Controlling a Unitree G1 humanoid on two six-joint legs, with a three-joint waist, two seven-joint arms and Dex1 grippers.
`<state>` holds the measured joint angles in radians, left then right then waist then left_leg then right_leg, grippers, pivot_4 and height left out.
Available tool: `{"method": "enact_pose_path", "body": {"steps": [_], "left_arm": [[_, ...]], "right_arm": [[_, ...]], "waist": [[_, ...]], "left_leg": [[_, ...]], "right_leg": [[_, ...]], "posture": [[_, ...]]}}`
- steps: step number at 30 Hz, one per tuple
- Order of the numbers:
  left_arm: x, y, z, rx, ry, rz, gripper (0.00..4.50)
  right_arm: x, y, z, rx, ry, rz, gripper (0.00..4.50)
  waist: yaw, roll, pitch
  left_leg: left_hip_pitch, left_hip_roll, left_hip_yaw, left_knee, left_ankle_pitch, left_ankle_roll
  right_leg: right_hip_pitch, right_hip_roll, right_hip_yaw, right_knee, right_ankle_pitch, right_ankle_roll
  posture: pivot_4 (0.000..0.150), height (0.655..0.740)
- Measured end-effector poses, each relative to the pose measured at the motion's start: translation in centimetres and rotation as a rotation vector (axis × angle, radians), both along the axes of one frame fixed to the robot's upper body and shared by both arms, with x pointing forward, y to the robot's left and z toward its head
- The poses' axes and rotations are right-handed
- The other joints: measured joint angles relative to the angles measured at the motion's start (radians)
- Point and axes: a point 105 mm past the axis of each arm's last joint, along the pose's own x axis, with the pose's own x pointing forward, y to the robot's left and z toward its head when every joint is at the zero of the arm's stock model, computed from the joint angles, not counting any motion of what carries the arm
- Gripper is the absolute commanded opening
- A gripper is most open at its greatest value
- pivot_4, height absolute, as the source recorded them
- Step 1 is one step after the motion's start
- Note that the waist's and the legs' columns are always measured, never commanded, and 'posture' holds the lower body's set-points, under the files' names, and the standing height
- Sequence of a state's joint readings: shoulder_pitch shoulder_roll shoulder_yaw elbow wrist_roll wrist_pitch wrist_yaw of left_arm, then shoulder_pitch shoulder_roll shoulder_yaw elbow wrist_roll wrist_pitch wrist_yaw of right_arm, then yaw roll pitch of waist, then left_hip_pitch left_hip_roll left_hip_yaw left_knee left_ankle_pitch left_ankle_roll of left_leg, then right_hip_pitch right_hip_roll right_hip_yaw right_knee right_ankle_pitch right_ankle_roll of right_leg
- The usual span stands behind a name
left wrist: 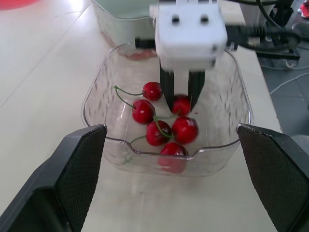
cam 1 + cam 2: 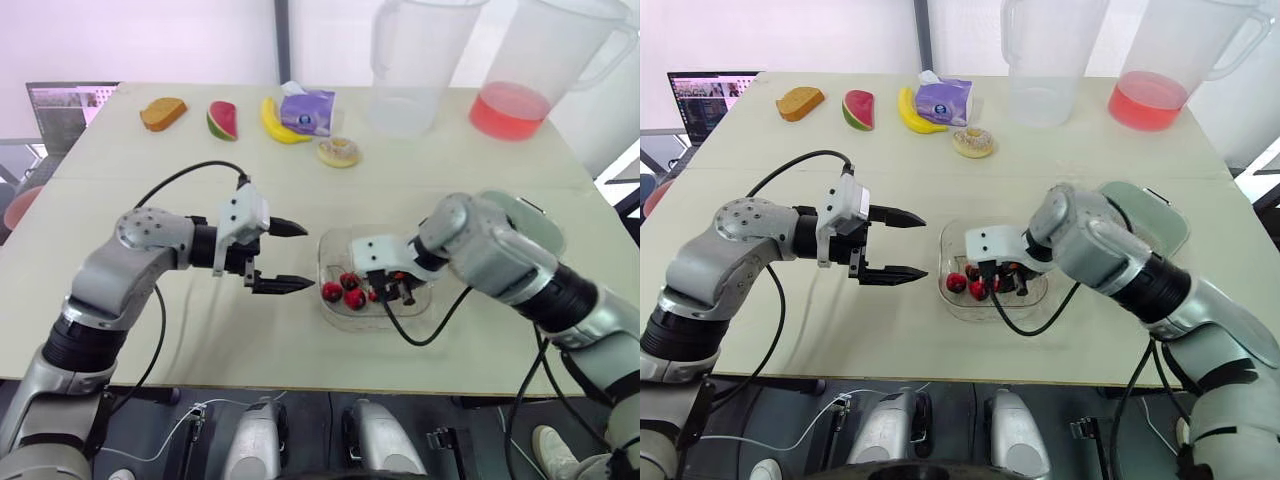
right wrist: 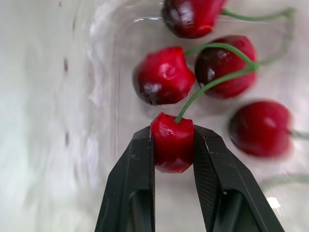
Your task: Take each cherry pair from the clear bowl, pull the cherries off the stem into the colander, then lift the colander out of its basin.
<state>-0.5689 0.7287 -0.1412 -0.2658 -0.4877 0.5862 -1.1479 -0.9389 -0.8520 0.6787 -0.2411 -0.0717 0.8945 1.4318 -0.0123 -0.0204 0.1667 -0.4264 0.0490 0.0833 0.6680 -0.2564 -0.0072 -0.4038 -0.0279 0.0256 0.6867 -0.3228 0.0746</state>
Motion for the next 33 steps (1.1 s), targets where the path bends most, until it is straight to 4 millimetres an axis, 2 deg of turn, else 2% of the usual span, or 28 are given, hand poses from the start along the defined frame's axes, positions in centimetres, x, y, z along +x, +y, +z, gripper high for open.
{"method": "enact_pose_path", "body": {"steps": [4, 7, 10, 15, 18, 26, 33], "left_arm": [[0.4, 0.1, 0.8, -0.01, -0.011, 0.007, 4.5], [0.9, -0.1, 2.0, -0.067, 0.007, 0.014, 4.5], [1.5, -0.7, 3.7, -0.154, 0.05, 0.019, 4.5], [2.8, -2.2, 5.8, -0.257, 0.121, 0.046, 4.5], [3.3, -3.1, 6.4, -0.282, 0.158, 0.051, 4.5], [4.9, -5.5, 4.2, -0.128, 0.138, 0.014, 4.5], [5.1, -7.6, 3.6, -0.103, 0.146, -0.028, 4.5]], "right_arm": [[-0.4, -1.1, 3.7, 0.092, -0.089, -0.075, 0.61], [-0.4, -1.6, 6.5, 0.177, -0.271, -0.109, 0.61], [-0.1, -1.0, 7.6, 0.232, -0.477, -0.089, 0.61], [-0.4, -0.3, 6.6, 0.217, -0.71, -0.034, 0.61], [-0.8, 0.3, 6.0, 0.2, -0.783, 0.01, 0.61], [-0.9, 0.6, 6.3, 0.136, -0.884, 0.118, 0.61], [-0.7, 0.9, 5.8, 0.097, -0.877, 0.187, 0.61]], "waist": [[-0.001, 0.0, 0.0], [0.0, 0.0, 0.0], [-0.001, 0.0, 0.0], [0.001, 0.0, 0.0], [0.0, 0.0, 0.0], [0.0, 0.0, 0.0], [-0.001, 0.0, 0.0]], "left_leg": [[0.0, 0.0, 0.0, 0.0, 0.0, 0.0], [0.0, 0.0, -0.001, 0.0, 0.0, 0.0], [0.0, 0.0, 0.0, 0.0, 0.0, 0.0], [-0.001, -0.001, -0.001, 0.0, 0.001, -0.001], [-0.001, -0.001, 0.0, 0.0, 0.003, -0.005], [-0.001, -0.001, 0.0, 0.0, 0.005, -0.008], [-0.001, -0.001, -0.001, 0.0, 0.005, -0.008]], "right_leg": [[0.0, 0.0, 0.0, 0.0, 0.0, 0.0], [0.0, 0.0, 0.0, 0.0, 0.0, 0.0], [0.0, 0.0, 0.001, 0.0, 0.0, 0.0], [0.0, 0.001, 0.001, 0.0, 0.0, 0.0], [0.0, 0.001, 0.001, 0.0, 0.0, 0.0], [0.0, 0.003, 0.001, 0.0, 0.0, 0.0], [0.0, 0.003, 0.001, 0.0, 0.0, 0.0]], "posture": [[0.15, 0.74], [0.15, 0.74], [0.15, 0.74], [0.15, 0.74], [0.15, 0.74], [0.15, 0.74], [0.15, 0.74]]}}
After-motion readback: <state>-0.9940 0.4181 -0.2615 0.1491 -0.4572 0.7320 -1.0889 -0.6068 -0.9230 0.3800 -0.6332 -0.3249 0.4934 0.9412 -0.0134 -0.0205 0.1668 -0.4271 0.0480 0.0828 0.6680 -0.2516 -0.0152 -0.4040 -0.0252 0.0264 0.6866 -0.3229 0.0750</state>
